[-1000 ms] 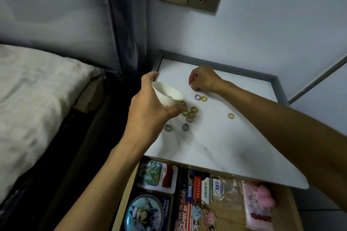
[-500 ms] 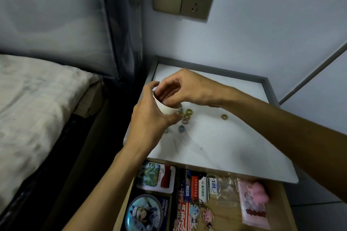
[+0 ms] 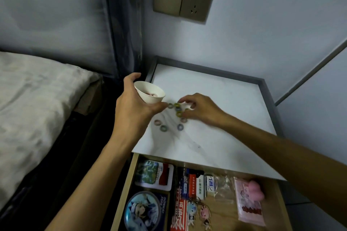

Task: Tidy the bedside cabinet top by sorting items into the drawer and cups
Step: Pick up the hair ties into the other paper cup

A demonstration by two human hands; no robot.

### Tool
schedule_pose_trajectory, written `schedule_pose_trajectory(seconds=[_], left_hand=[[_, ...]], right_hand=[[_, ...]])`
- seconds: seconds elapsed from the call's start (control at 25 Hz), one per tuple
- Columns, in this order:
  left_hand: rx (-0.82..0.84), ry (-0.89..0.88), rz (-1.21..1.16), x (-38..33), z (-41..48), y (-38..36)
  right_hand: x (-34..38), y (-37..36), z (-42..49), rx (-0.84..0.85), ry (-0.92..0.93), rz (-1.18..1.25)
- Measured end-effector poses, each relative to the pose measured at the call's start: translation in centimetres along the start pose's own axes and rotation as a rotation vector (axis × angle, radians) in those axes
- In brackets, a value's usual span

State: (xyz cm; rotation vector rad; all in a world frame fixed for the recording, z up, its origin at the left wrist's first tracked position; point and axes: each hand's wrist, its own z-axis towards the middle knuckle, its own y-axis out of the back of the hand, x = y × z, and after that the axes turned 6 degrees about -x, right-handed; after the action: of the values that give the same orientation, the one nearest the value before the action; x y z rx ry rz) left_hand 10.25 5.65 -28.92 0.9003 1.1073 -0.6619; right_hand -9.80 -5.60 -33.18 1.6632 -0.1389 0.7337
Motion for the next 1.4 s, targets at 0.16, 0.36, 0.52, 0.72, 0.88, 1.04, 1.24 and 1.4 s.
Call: schedule_pose_trajectory(seconds=[0.16,0.36,0.52,0.72,0.88,1.04,1.24,1.4], left_hand=[[0.009,-0.007,0.005,0.0,0.0,0.2],[0.021,-0.017,0.007,0.0,-0.1,0.2],[0.033,-0.013,-0.004,-0.1,-0.3,0.1],[0.033,-0.012,0.002,0.0,-0.4,0.2],[0.071,-0.024,0.043,0.2,-0.5,-0.1],[0.136,-0.031,0.052,-0.2,-0.9,-1.0],[0.132,-0.039,0.023,-0.9,-1.3,-1.8],[0.124,-0.017,0.019,-0.8,-1.5,-2.1]], right_hand=[[-0.3,-2.6,-0.7,-0.046,0.158,-0.015],[0.1,-3.0,-0.8,-0.078,0.231,-0.104],[-0.3,-3.2,-0.6,-0.098,0.238,-0.157],[1.1,-1.1,-1.1,-0.190,0.204,0.015],[5.3,3.9,-0.8,-0.266,0.088,0.385],[10.4,5.6,-1.6,-0.061,0.271,0.374],[9.8,5.9,-3.5,-0.010,0.275,0.377],[4.2,6.6,-4.1,-0.269,-0.075,0.522]])
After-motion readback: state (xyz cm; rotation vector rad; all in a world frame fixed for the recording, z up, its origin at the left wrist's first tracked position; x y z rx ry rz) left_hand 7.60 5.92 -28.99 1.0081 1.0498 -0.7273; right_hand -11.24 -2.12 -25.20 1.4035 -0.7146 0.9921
